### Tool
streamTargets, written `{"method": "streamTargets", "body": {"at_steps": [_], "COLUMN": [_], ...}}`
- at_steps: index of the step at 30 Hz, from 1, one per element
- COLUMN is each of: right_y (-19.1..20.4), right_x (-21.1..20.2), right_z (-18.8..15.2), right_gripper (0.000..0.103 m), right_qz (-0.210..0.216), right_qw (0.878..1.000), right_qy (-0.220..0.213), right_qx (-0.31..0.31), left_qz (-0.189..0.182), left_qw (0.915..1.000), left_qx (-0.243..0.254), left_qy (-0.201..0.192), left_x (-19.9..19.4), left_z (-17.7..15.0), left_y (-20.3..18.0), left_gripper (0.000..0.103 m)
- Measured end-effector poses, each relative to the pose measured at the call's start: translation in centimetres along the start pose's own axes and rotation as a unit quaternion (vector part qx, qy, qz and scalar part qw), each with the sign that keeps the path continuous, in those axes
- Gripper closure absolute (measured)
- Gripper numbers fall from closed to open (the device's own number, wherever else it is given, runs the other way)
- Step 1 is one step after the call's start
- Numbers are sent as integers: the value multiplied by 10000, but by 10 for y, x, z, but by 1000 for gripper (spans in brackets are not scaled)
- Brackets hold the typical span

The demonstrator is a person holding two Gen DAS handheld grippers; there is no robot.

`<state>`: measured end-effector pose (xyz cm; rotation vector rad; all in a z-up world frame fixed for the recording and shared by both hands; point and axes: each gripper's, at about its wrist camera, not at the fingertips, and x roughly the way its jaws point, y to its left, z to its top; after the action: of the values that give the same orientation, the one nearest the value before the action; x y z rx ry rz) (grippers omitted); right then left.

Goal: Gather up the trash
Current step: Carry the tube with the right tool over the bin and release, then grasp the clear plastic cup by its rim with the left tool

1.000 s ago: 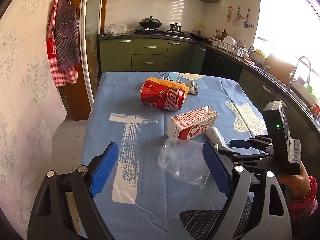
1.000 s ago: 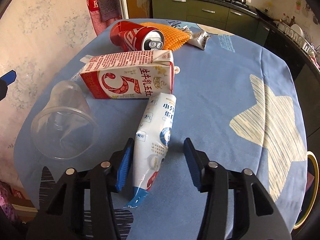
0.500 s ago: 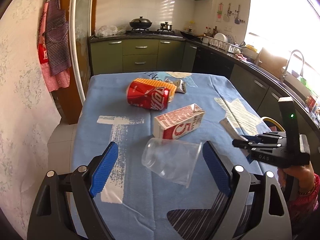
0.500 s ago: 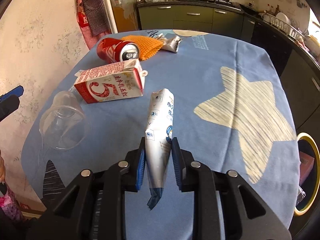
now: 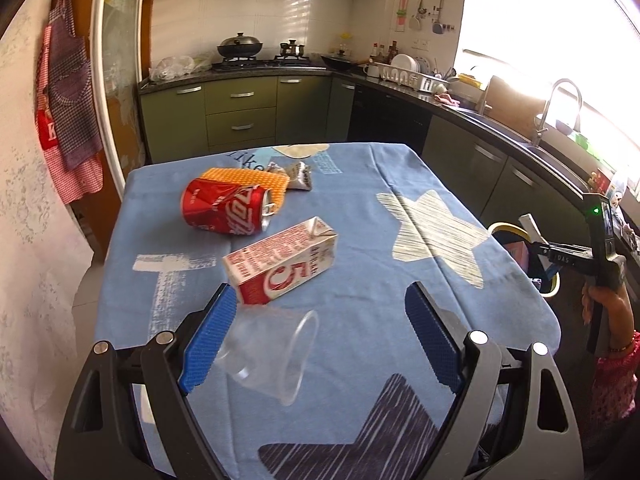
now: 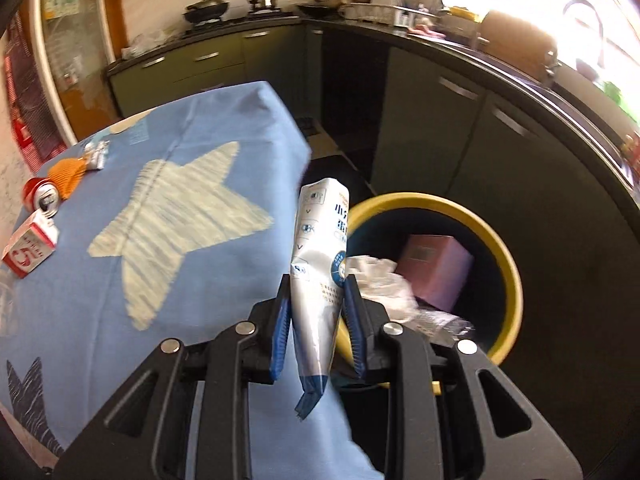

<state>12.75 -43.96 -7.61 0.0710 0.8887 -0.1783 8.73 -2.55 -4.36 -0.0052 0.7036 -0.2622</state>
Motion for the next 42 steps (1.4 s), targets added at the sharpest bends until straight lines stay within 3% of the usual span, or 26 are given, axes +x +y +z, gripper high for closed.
{"method": "streamTargets", "body": {"at_steps": [5,10,13,17,31,42], "right_y": [-61,-97,-106,-114,-82,-35], "right_x": [16,38,44,34,-15,-18], "right_z": [0,0,0,-1,2,9], "right_gripper": [78,75,54,52,51,51], "right_qz": [-511,-856,-1054,-1060,-605,-152], "right_qw": [9973,9925,9894,9882,9925,9971], "right_qy": [86,237,191,-29,-562,-573], "right_qx": [529,840,979,1102,902,469], "left_qz": [-126,-178,-201,-217,-197,816], "left_qw": [9997,9992,9989,9984,9975,9926], "left_qx": [161,319,366,433,557,369], "left_qy": [97,179,228,275,396,817], "left_x": [13,24,30,33,34,53], "left_z": [9,17,20,21,4,-27], "left_y": [-23,-40,-45,-50,-35,13], "left_gripper": [18,18,18,18,18,22]}}
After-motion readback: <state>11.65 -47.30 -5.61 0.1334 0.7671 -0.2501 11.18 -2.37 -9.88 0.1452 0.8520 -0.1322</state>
